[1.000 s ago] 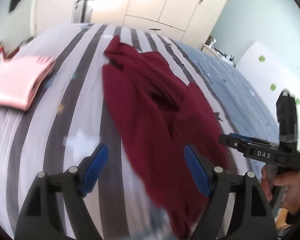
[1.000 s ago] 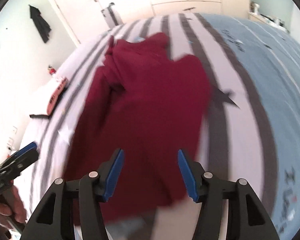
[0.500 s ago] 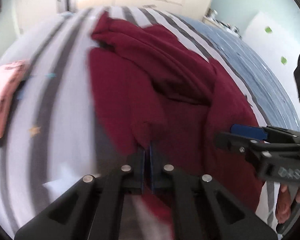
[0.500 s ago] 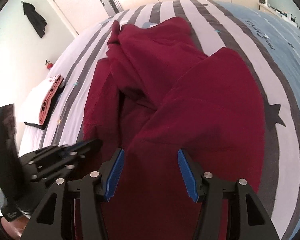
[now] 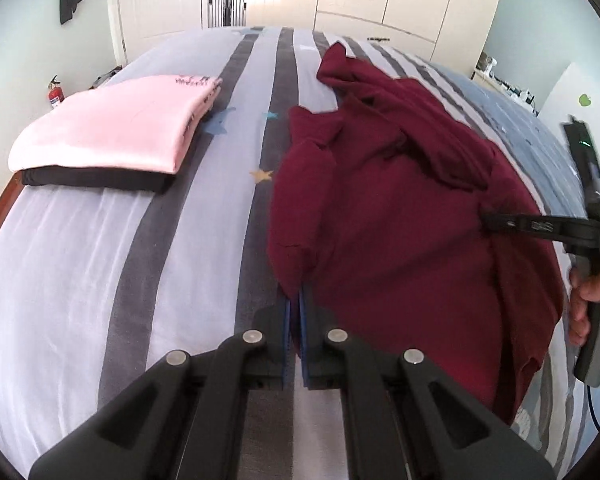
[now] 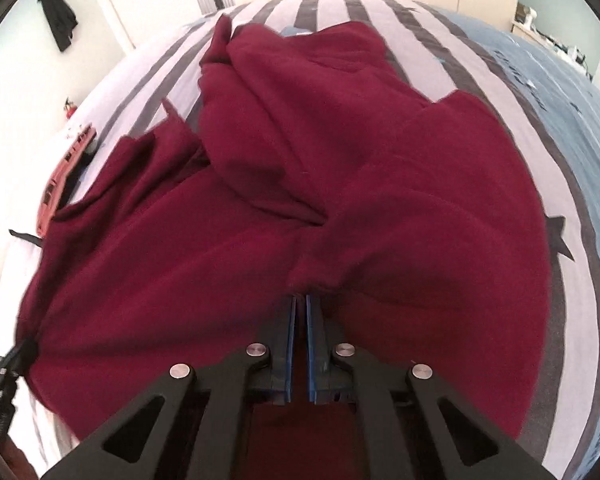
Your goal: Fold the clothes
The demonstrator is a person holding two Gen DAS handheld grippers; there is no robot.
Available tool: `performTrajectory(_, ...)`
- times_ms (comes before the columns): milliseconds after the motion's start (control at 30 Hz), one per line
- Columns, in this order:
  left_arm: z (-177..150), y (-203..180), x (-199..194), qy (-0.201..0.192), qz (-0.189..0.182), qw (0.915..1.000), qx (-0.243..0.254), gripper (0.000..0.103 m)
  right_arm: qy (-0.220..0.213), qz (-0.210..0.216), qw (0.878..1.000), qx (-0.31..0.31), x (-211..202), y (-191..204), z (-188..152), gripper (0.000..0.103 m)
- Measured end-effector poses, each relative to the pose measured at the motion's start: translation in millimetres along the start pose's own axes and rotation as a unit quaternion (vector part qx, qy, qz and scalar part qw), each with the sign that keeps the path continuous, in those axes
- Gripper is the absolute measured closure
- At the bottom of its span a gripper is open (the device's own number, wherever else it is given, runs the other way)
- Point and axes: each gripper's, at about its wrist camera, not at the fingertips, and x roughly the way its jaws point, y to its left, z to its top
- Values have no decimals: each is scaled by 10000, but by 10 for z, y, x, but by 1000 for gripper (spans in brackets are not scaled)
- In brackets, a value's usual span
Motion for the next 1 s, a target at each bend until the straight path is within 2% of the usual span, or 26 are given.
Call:
performTrajectory(200,160,-9,-136,-97,-60,9999,-125,100,-238,-171,9982,522,-636,-730,-345,99)
performTrajectory(267,121,-25,-248,-80,-49,9999,-132,101,-318,-228,9968,695,-847,-973,-460,100)
performTrajectory(400,-33,-46,-503,16,2,9999,-139,101,-139,-527,9908,1238,-1198,-1675,-980,100)
performTrajectory(500,-210,-90,-643,183,54,9998,-103,100,201,-579,9869,1494,-1251,-2019,-1403,102)
performTrajectory(600,-427,-52,-630,520,131,9983,-243,100,535,-616,9847,1538,-1137,-2167,-1693,103)
performTrajectory(700,-627,-46,-600,653,312,9970,-279,98,603,-373,9838,1644,-1050,-2215,-1814,103)
performTrajectory(767,-737,-70,-592,694,504,9960,-232,93,582,-104,9845,1648,-1002,-2163,-1820,99)
performTrajectory(800,-789,-60,-593,757,473,9955,-330,91,547,63,9847,1654,-993,-2112,-1812,99)
performTrajectory(833,-841,-50,-593,821,442,9947,-428,90,534,170,9851,1624,-984,-2055,-1805,95)
performTrajectory(867,-890,-42,-597,869,401,9940,-522,87,526,285,9857,1577,-965,-1987,-1798,86)
performTrajectory(900,-934,-38,-604,882,321,9937,-610,80,516,414,9857,1550,-947,-1930,-1793,81)
performTrajectory(933,-976,-38,-601,898,210,9933,-696,75,504,548,9852,1545,-931,-1884,-1789,72)
performTrajectory(967,-1014,-37,-579,931,120,9924,-796,61,507,647,9845,1550,-910,-1838,-1791,61)
performTrajectory(1000,-1041,-35,-544,962,30,9910,-929,52,529,715,9837,1560,-884,-1802,-1791,59)
